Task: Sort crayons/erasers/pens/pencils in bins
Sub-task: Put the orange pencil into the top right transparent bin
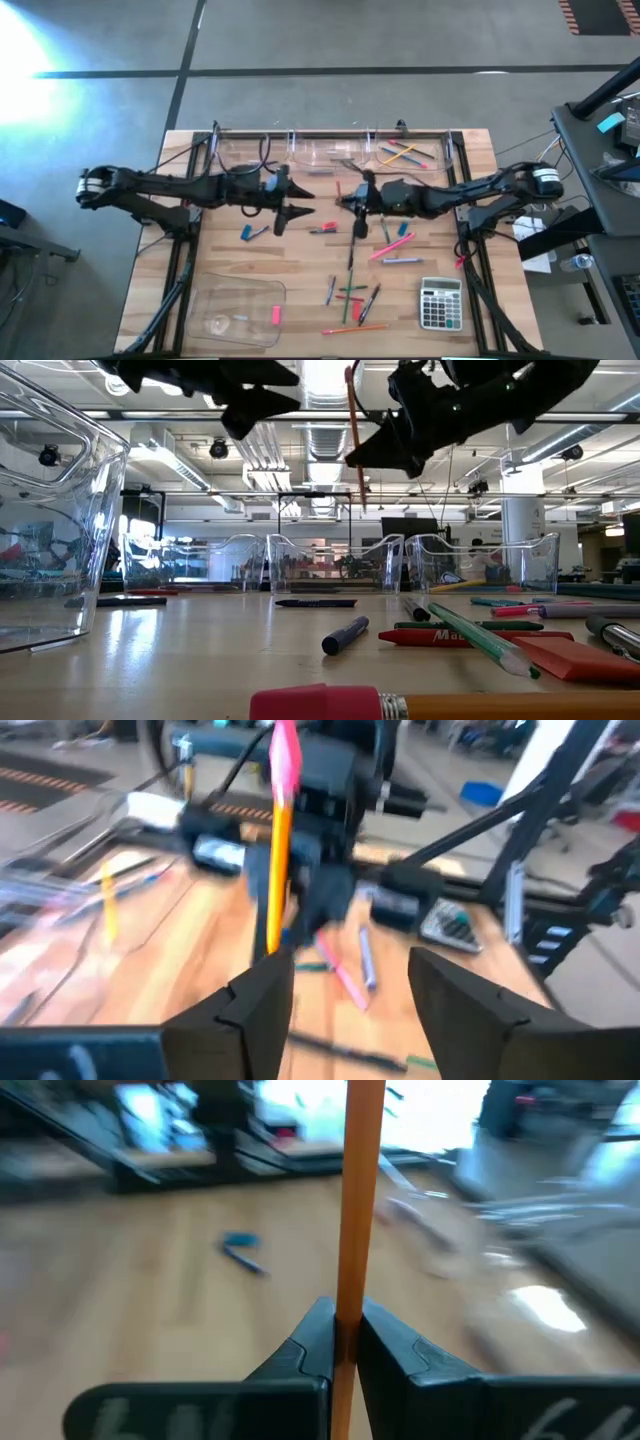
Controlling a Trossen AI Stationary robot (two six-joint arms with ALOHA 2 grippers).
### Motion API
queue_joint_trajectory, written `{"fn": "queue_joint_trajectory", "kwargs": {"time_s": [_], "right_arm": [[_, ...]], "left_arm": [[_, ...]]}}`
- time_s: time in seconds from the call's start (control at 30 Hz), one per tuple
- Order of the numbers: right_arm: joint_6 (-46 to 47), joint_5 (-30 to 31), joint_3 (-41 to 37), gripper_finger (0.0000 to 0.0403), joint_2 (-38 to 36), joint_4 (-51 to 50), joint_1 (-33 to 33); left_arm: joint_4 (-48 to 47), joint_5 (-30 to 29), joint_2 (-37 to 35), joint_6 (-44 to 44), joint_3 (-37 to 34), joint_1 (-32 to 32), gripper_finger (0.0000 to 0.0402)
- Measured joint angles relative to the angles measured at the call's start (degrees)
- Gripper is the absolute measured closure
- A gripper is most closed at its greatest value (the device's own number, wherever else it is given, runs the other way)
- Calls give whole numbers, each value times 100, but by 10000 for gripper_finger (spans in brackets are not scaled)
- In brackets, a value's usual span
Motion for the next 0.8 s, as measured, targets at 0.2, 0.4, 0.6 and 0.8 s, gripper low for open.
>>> {"fn": "queue_joint_trajectory", "kwargs": {"time_s": [0.2,0.4,0.6,0.8], "right_arm": [[-842,1841,816,383,-757,-3093,-314],[-1396,2368,1626,382,-623,-5468,-1528],[-1717,2280,1937,381,-82,-6653,-3044],[-2003,2105,1810,378,282,-6626,-4004]], "left_arm": [[-574,-220,-661,-14,-226,-4,210],[-442,-418,-917,-40,-641,-4,210],[-400,-427,-916,-362,-900,-11,210],[-491,-412,-914,-449,-927,-13,210]]}}
